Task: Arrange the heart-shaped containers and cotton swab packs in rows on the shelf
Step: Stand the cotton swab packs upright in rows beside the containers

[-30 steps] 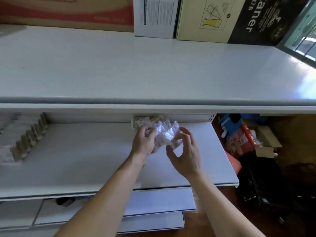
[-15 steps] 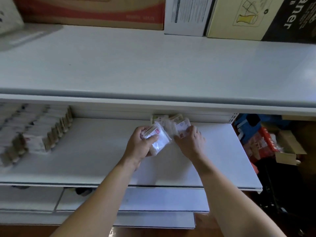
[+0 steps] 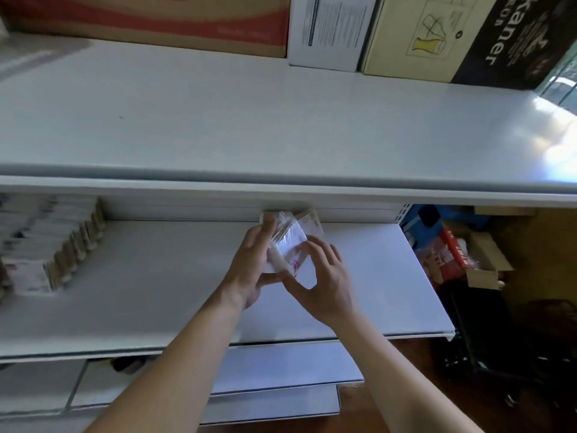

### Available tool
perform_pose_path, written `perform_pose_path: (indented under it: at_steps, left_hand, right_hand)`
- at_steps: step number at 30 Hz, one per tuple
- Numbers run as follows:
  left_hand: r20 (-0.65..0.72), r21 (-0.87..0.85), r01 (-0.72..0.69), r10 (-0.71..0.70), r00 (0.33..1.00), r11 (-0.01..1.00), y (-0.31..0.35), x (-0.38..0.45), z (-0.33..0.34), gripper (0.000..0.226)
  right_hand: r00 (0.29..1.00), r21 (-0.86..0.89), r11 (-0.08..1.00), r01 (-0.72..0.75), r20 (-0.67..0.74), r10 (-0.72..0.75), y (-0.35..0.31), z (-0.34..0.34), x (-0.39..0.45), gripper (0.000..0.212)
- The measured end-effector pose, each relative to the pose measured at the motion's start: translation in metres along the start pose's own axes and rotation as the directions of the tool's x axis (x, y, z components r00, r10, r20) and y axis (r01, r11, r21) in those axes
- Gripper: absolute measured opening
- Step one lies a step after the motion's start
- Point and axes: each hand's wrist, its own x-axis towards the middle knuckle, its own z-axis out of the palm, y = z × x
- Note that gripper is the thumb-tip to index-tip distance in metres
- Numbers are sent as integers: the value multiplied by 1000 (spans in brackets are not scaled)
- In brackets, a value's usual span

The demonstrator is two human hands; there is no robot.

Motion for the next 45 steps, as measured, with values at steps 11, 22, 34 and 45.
perform_pose_path:
  at_steps: [11,22,34,45]
  left_hand:
    - [-272,71,-111,126,954,991,-5,-23,-20,50]
    - [-498,95,-144,172,850,985,-14,-45,-32,50]
    - [-413,-83,-273,217,884,958,10,-99,-99,47]
    - [-485,49,-320,303,821,946,50,-181,-266,47]
  right_hand:
    - [836,-35,863,-505,229,498,66,27,44,95]
    - [957,154,950,-271,148,249,34,21,38,83]
    - [839,462,723,-513,450,307,-123,38,28,32]
    - [818,525,638,-563,464,340,-253,121,14,24]
